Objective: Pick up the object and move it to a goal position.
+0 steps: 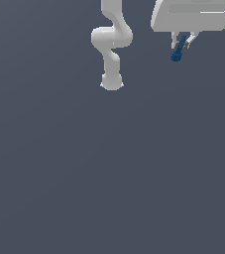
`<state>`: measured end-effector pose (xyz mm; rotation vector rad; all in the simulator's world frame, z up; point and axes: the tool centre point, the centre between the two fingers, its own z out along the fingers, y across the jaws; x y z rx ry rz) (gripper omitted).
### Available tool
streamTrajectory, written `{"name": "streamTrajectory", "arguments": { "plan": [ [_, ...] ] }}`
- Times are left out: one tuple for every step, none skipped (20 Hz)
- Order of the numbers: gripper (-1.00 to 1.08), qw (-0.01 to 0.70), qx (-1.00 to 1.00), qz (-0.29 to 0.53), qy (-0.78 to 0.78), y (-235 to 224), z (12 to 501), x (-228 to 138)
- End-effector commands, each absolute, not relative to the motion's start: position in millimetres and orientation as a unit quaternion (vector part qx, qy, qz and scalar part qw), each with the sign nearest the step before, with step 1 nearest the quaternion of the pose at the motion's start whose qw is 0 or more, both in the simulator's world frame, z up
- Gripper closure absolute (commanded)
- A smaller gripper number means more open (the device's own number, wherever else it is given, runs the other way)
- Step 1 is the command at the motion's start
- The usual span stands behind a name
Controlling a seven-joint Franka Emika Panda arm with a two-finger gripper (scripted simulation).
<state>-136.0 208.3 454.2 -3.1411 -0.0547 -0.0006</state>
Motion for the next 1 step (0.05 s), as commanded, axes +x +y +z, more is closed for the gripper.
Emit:
{"name": "streamTrajectory", "arguments": {
  "plan": [
    [1.08,0.0,-1.0,0.0,-0.017,209.6,456.0,-136.0]
  ]
}}
